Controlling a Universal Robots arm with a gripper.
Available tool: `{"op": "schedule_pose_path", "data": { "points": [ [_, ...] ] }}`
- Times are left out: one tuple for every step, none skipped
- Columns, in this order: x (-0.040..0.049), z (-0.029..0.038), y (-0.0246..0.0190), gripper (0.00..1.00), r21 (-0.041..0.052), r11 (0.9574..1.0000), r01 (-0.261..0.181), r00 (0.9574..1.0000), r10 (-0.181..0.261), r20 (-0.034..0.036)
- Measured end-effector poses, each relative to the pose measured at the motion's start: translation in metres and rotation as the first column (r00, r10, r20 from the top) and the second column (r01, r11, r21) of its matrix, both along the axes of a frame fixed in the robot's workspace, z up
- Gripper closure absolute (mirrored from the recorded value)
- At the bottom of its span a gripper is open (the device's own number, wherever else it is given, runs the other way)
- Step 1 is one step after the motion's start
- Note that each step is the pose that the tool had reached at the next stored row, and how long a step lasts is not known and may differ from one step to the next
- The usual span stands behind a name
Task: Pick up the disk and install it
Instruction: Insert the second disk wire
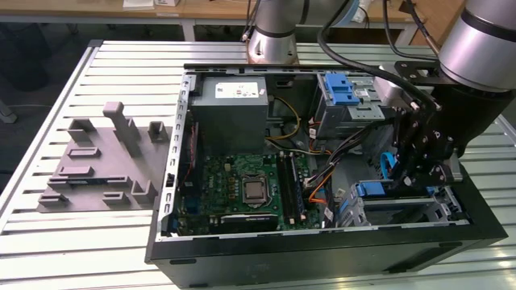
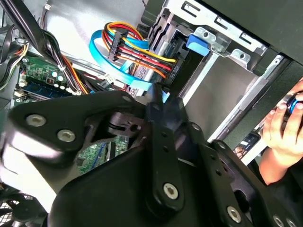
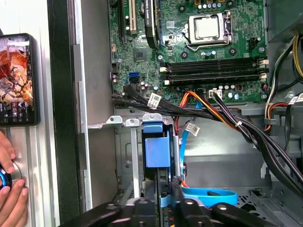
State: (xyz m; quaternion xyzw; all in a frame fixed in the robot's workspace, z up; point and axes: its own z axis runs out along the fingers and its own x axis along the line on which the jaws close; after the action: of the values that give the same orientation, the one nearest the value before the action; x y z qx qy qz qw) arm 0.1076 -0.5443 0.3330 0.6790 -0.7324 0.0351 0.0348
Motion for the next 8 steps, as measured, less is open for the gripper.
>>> {"op": "schedule_pose_path", "data": {
  "points": [
    [0.0,0.0004,0.0,0.74,-0.0001,1.0,0.0,1.0,0.0,0.0],
    [0.0,0.0009,0.0,0.74,0.0,1.0,0.0,1.0,0.0,-0.0001],
    [0.0,0.0016,0.0001,0.67,-0.0001,1.0,0.0,1.0,0.0,-0.0002],
    [0.0,0.0025,0.0,0.67,-0.0001,1.0,0.0,1.0,0.0,-0.0002],
    [0.0,0.0035,0.0,0.67,-0.0001,1.0,0.0,1.0,0.0,-0.0003],
    [0.0,0.0045,0.0,0.67,0.0,1.0,0.0,1.0,0.0,-0.0005],
    [0.0,0.0056,0.0,0.67,0.0,1.0,0.0,1.0,0.0,-0.0007],
    [0.0,0.0069,0.0001,0.67,0.0,1.0,0.0,1.0,0.0,-0.0009]
  ]
}}
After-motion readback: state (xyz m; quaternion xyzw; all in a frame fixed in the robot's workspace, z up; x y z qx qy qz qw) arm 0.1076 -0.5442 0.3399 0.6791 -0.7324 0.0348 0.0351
